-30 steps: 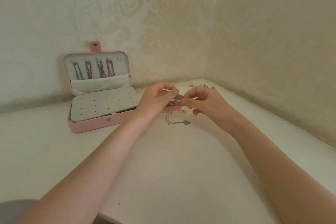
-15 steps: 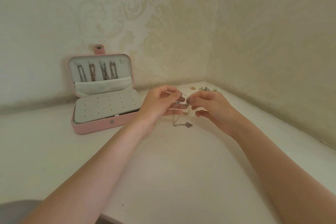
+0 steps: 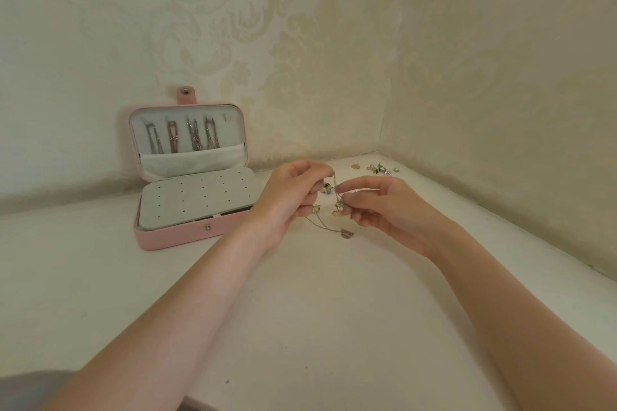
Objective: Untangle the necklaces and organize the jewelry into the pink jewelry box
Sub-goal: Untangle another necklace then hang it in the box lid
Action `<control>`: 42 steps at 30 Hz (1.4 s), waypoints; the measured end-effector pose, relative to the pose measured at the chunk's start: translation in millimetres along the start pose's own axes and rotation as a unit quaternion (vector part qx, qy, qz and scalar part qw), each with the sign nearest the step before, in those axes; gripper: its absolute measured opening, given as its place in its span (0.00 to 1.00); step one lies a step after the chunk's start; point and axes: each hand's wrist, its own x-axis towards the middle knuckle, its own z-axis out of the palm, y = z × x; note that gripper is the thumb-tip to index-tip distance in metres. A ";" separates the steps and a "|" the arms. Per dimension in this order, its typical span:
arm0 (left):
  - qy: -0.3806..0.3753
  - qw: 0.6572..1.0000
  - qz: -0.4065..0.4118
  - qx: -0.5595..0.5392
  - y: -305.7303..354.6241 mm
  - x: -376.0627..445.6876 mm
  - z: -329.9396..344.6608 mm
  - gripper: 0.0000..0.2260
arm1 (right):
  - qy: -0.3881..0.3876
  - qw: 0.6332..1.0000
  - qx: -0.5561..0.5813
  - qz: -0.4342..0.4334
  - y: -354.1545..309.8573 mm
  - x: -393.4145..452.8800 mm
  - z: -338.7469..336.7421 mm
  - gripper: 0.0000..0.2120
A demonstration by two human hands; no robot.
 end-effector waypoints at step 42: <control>0.000 0.954 0.084 0.288 -19.6 5.7 -0.6 0.06 | 0.120 0.970 0.198 -0.078 -4.9 1.0 -11.0 0.04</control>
